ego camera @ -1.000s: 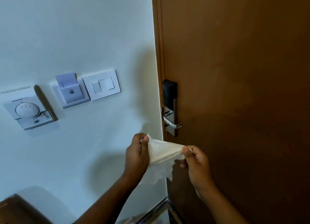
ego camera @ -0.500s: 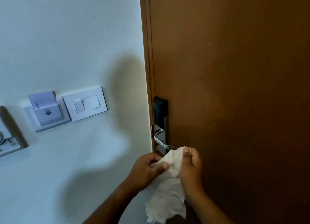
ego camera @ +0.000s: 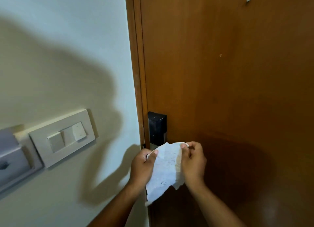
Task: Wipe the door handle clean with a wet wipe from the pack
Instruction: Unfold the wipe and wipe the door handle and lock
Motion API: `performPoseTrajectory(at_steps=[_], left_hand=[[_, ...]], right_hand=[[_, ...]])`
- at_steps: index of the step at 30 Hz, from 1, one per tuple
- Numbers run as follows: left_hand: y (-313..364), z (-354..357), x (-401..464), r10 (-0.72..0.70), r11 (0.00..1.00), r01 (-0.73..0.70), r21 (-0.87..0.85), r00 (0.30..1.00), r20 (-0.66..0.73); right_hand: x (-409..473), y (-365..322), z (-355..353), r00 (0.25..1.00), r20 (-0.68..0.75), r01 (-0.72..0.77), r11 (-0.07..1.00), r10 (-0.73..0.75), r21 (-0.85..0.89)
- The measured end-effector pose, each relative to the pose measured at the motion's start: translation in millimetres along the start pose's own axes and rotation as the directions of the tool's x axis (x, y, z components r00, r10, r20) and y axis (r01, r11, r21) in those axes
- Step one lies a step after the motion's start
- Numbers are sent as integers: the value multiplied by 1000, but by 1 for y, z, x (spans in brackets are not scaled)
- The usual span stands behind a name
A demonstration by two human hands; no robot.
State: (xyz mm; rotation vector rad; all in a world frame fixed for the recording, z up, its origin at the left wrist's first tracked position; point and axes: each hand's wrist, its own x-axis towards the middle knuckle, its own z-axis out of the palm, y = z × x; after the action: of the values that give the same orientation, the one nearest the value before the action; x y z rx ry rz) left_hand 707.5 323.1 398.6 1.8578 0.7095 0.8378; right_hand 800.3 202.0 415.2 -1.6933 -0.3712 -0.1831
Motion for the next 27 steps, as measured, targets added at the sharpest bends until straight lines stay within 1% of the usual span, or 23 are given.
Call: performPoseTrajectory(at_steps=[2,4,5,7,9,10,11,12,13,15,16,17,18,19,21,24,27], left_hand=[[-3,7,15,18,996,-17,83,1000,-10],[-7,13,26,-1,992,4,126,1000,-25],[-10,15,30,-18,992,22,124,999,-32],[-16,19,34,-55,992,59,115,998,-38],[-21,20,34,-74,990,80,119,996,-50],[-22,19,34,-82,989,88,122,995,-55],[-21,19,33,-89,987,95,131,995,-53],[-19,16,34,-83,984,91,152,995,-57],[-17,13,34,-61,978,74,194,996,-69],[-13,6,34,61,953,-20,303,990,-124],[-10,2,34,165,926,-102,364,975,-147],[-6,-1,36,291,873,-196,447,944,-156],[1,-4,40,406,793,-271,546,903,-142],[9,-7,43,484,715,-322,621,868,-107],[30,-7,59,563,600,-391,698,826,-21],[54,-5,82,622,476,-446,758,780,68],[79,-3,105,699,340,-494,800,702,137]], right_hand=[[7,5,1,1000,-13,-25,996,24,-85],[8,8,-2,999,26,-26,979,32,-202],[6,9,-4,999,49,-4,973,16,-229],[-4,11,-9,995,78,81,959,-61,-272],[-17,13,-10,965,123,261,883,-232,-390],[-23,14,-7,930,196,366,825,-310,-430],[-27,14,-1,887,299,457,766,-353,-451],[-30,14,8,840,415,527,713,-351,-463],[-32,15,16,798,515,572,661,-312,-486],[-32,22,28,729,645,645,543,-228,-537],[-31,26,31,706,677,676,485,-209,-555],[-28,30,33,690,696,700,428,-200,-571],[-24,32,35,678,707,720,382,-203,-580],[-22,34,37,670,712,732,349,-210,-585],[-13,33,43,671,708,735,317,-218,-599],[-9,31,53,661,723,746,279,-198,-605],[-10,30,61,660,732,746,266,-170,-611]])
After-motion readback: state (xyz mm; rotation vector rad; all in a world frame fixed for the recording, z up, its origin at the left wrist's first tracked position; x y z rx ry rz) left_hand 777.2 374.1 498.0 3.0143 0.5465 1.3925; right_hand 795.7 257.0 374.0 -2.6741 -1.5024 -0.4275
